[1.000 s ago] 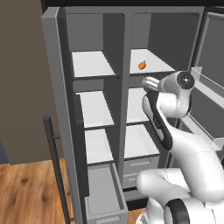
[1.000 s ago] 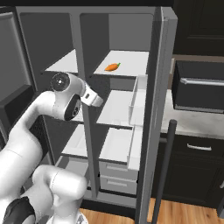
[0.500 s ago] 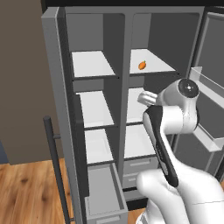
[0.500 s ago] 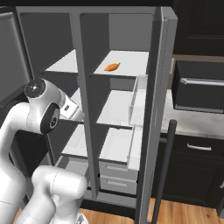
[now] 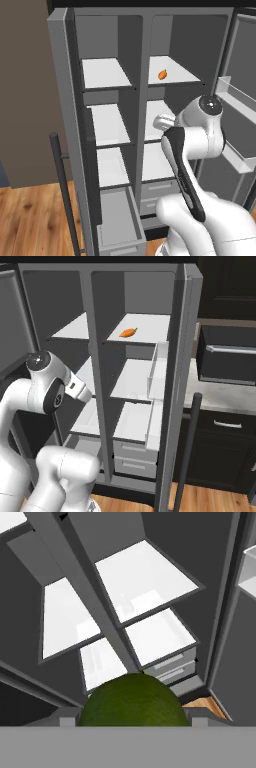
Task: Take the lime and carrot from the fridge shelf and place them in the freezer drawer to begin freezing them.
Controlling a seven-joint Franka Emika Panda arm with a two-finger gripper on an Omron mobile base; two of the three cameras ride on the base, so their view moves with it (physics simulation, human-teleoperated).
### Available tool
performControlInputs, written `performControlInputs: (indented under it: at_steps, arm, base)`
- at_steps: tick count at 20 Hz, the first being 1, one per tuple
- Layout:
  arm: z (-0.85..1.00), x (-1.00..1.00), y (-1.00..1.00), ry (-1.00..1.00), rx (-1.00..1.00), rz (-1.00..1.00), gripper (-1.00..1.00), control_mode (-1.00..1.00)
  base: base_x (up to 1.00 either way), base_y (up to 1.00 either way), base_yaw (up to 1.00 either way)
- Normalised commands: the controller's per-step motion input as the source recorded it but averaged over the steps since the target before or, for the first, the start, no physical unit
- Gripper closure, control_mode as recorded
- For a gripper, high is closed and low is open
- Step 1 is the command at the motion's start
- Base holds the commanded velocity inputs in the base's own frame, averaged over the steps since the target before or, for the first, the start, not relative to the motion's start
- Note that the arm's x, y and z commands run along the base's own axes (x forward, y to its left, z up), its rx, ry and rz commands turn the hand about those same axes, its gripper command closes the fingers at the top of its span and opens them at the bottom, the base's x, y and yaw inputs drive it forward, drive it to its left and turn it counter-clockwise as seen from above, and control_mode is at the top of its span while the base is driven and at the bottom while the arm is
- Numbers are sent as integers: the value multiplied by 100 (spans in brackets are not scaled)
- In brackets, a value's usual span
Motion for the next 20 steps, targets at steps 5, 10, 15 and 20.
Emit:
performControlInputs:
  at_steps: [5,10,15,20]
  arm:
    - [-19,-12,0,0,0,0,100,-100]
    - [-13,-55,0,0,0,0,100,-100]
    - [-2,-14,0,0,0,0,100,100]
    - [0,0,0,0,0,0,100,100]
  base:
    - [0,0,0]
    - [0,0,0]
    - [-69,0,1]
    - [-92,3,5]
